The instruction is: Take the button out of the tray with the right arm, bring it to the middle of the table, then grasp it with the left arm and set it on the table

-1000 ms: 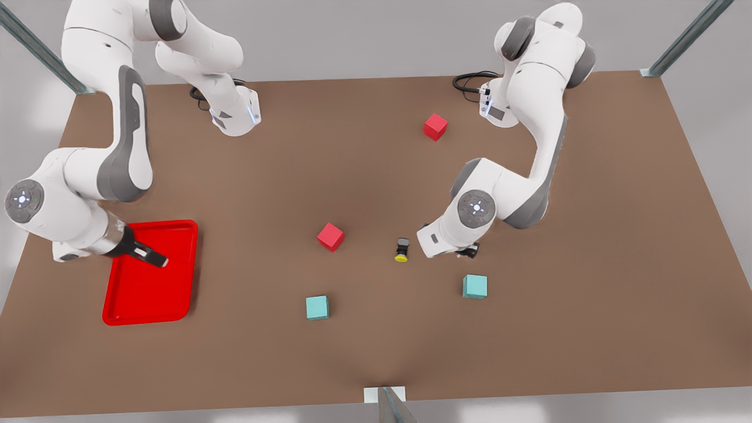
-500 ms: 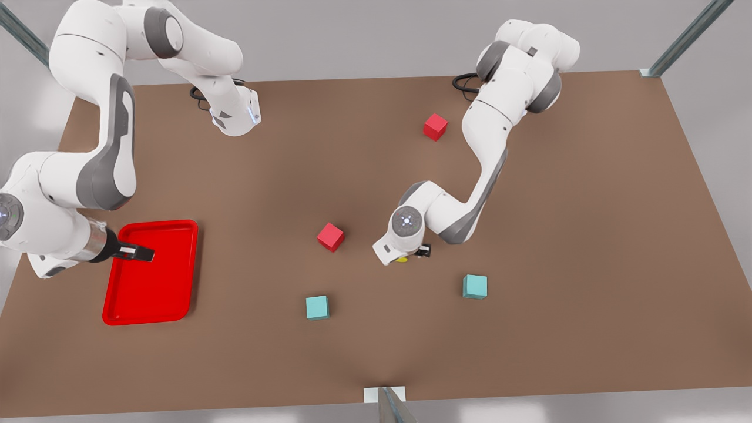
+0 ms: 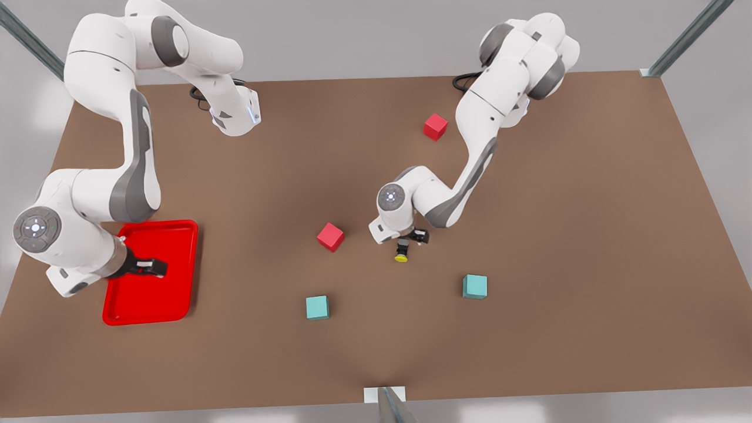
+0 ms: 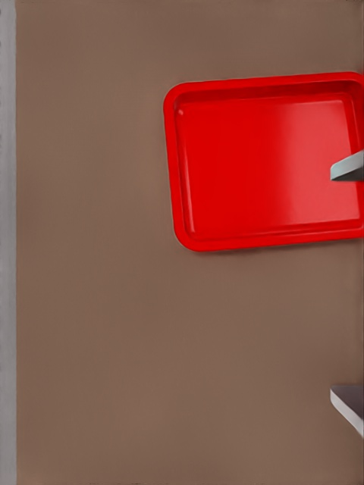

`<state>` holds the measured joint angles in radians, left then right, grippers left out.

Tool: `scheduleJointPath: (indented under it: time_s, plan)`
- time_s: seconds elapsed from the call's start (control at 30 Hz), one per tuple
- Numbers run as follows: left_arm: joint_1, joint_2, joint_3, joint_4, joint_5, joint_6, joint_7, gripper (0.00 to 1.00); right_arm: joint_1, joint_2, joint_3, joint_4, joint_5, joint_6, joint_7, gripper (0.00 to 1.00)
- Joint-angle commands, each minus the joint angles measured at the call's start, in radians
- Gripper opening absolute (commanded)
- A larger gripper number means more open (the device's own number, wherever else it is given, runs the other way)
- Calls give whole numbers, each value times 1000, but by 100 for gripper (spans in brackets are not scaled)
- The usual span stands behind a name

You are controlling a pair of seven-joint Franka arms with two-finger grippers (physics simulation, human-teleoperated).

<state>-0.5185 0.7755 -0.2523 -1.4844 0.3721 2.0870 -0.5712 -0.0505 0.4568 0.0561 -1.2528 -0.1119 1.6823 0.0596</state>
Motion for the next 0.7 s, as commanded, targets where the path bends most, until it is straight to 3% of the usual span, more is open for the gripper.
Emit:
scheduleJointPath:
  time_s: [0.0, 0.2, 0.67]
  plan:
    - [-1, 15, -2, -1, 18, 73, -154, 100, 8, -9, 1, 4, -5, -38, -35, 100]
    - [11, 51, -7, -34, 2, 208, -141, 100, 0, 5, -2, 4, 0, -24, -32, 100]
    - [55, 50, -39, -68, 11, 217, -151, 100, -17, 29, -1, -2, 21, -18, -30, 100]
